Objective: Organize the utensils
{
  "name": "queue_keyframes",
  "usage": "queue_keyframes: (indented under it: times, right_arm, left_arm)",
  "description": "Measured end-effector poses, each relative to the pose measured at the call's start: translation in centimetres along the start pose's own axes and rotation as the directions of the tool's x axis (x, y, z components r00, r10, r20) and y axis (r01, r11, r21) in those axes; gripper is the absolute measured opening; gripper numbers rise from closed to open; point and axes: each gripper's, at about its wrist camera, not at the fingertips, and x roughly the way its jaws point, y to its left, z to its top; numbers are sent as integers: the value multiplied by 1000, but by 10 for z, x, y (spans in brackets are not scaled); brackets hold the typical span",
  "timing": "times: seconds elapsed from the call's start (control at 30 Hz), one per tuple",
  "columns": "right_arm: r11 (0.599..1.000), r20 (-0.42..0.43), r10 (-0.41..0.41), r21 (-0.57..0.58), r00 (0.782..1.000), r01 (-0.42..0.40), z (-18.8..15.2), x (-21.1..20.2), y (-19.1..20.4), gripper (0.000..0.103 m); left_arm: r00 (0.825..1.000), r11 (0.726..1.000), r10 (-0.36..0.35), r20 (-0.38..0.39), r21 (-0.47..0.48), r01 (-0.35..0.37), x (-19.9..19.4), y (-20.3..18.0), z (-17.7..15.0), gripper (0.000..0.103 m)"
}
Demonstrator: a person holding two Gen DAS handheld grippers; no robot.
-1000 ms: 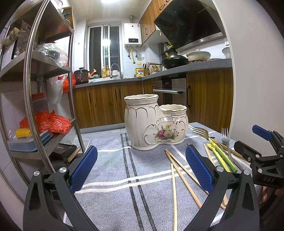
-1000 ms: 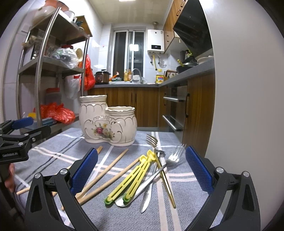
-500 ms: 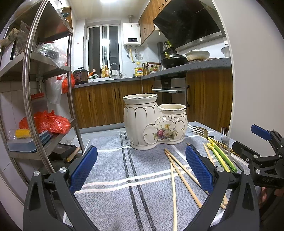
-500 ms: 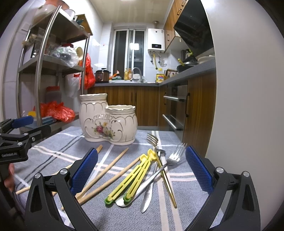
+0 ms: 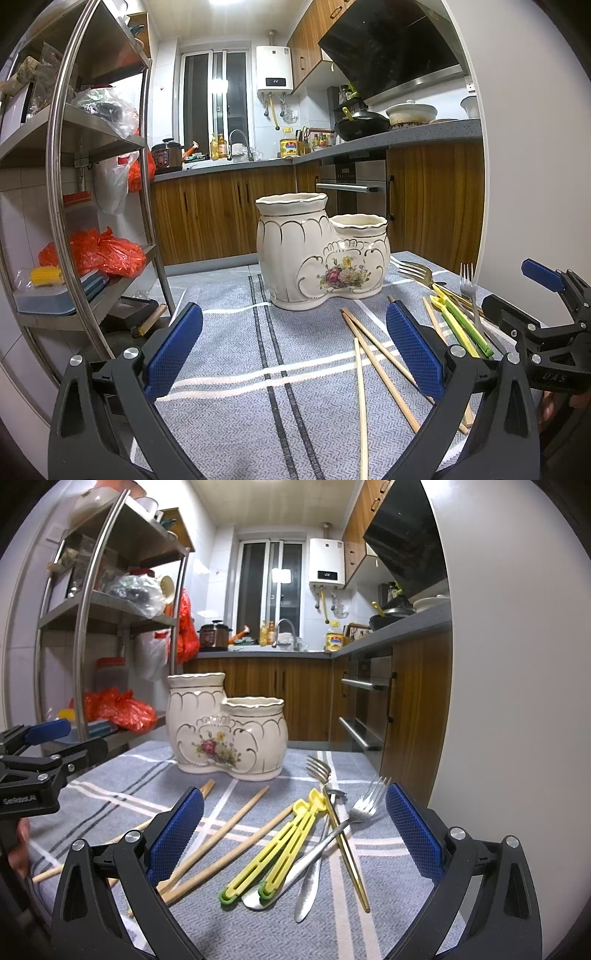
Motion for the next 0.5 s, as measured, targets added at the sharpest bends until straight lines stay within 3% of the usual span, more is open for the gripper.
queue_keyframes:
  times: [0.5]
  right_arm:
    - [1000, -2, -1, -3, 1000, 1, 0, 0, 1, 98]
  left_arm:
    - [1000, 1000, -1, -2, -2, 1, 1, 0, 0, 98]
